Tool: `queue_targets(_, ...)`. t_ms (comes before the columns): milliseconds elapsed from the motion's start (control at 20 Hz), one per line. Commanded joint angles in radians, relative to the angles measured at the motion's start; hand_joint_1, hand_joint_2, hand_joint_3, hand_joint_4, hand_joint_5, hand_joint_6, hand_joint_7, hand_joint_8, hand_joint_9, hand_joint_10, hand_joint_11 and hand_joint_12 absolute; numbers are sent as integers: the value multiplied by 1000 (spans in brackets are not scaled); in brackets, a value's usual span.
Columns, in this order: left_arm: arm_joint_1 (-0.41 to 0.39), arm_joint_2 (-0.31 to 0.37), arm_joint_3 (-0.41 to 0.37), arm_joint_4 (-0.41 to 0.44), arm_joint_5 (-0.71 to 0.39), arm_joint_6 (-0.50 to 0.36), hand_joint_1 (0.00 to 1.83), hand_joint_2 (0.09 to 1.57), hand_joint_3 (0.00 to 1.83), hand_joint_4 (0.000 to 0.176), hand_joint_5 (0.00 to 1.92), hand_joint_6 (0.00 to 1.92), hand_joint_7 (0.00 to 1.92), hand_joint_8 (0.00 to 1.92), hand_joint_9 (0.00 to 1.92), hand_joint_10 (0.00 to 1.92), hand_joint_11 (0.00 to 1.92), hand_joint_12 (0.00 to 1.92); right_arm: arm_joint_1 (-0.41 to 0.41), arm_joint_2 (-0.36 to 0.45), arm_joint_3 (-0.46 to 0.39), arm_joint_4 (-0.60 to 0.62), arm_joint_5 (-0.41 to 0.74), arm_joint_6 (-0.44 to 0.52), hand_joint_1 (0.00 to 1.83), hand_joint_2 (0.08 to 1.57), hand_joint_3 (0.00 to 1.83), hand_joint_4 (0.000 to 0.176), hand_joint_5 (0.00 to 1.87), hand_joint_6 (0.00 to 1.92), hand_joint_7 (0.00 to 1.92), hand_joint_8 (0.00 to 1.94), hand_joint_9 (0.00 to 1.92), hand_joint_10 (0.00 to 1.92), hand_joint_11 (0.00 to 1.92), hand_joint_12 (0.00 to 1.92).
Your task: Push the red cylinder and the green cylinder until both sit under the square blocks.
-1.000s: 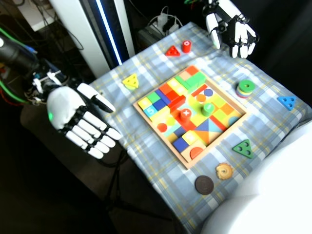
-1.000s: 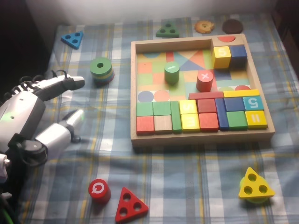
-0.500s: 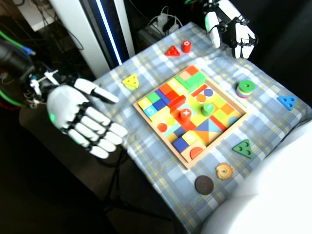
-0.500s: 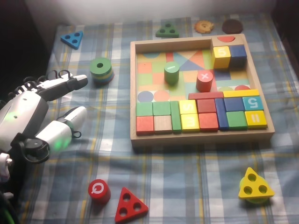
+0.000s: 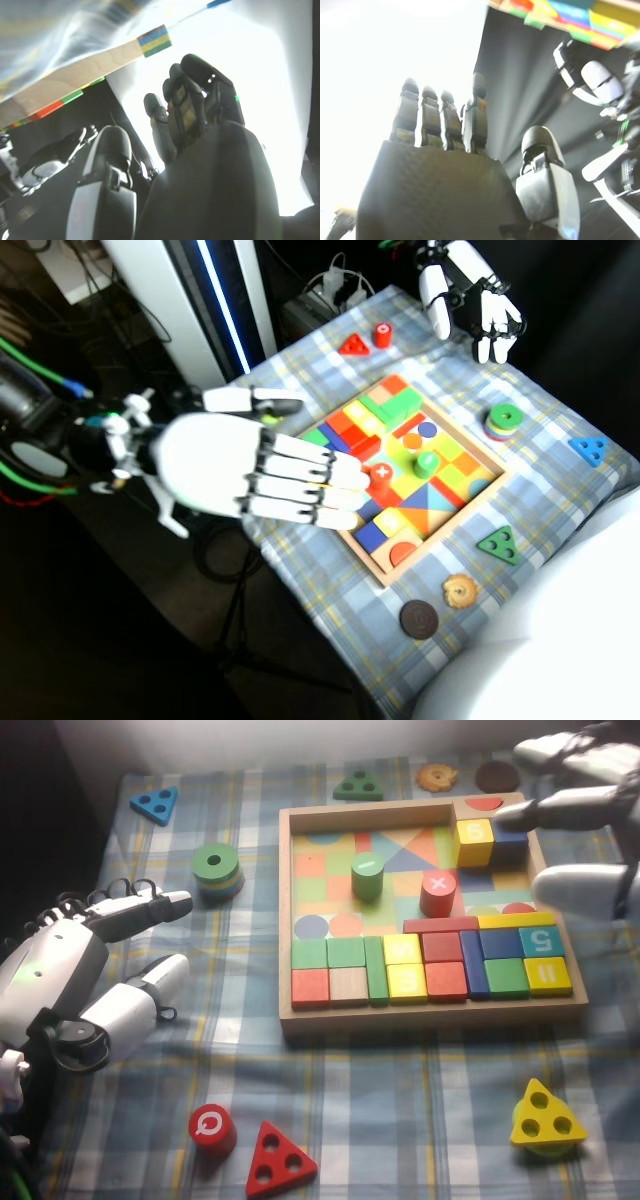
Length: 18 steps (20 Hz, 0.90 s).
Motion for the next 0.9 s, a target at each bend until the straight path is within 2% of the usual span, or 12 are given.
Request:
queue_targets(0,-8,-1,5,41,-105,-6,600,1411,0,24,602,6,438,2,362,166,0,1137,27,-11,13,5,57,18,0,1118,0,23,471,0,0,0,0,0,0,0)
queue_targets(100,-8,-2,5,41,-106,-6,620,1412,0,15,603,5,441,2,354,163,0,1151,55,-39,44,-48,10,46,0,1091,0,74,452,0,0,0,0,0,0,0)
queue_targets(250,-8,-4,5,41,-105,-6,634,1409,0,27,607,4,439,0,345,165,0,1107,86,-91,99,-124,-35,116,0,1051,0,83,450,0,0,0,0,0,0,0)
queue_targets(300,-8,-6,5,41,-105,-6,663,1408,0,14,626,10,451,4,353,179,0,1125,98,-105,112,-144,-55,116,0,1119,19,68,444,0,0,0,0,0,0,0)
queue_targets(350,-8,-6,5,41,-105,-6,663,1408,0,14,626,10,451,4,353,179,0,1125,103,-110,117,-151,-63,116,0,1119,19,68,444,0,0,0,0,0,0,0)
queue_targets(450,-8,-8,6,41,-103,-6,644,1416,0,11,640,13,449,2,355,184,0,1121,107,-118,125,-166,-80,116,0,1094,2,11,441,0,0,0,0,0,0,0)
queue_targets(500,-8,-10,6,42,-102,-6,638,1417,1,9,643,10,449,1,352,183,0,1106,107,-121,128,-170,-86,116,0,1092,2,0,446,2,0,0,0,0,0,0)
queue_targets(550,-8,-10,6,42,-102,-6,630,1419,1,9,646,8,450,1,354,183,0,1071,108,-126,132,-174,-91,116,0,1080,0,0,454,6,0,0,0,0,0,0)
queue_targets(600,-8,-11,6,42,-101,-6,616,1416,0,5,651,8,448,0,348,181,0,1066,110,-130,136,-180,-99,116,0,1065,0,24,448,2,0,0,0,0,0,0)
queue_targets(650,-8,-11,6,42,-101,-6,613,1416,0,5,652,8,447,0,347,181,0,1066,111,-132,138,-185,-105,116,0,1061,0,31,446,2,0,0,0,0,0,0)
queue_targets(750,-8,-11,6,43,-99,-6,662,1416,0,0,667,6,455,2,361,175,0,1057,111,-133,140,-198,-123,116,0,1043,0,69,425,0,0,0,0,0,0,0)
queue_targets(850,-8,-11,5,42,-98,-6,663,1413,0,0,673,8,462,4,365,176,0,1059,111,-133,140,-211,-136,116,0,1029,0,72,412,0,0,0,0,0,0,0)
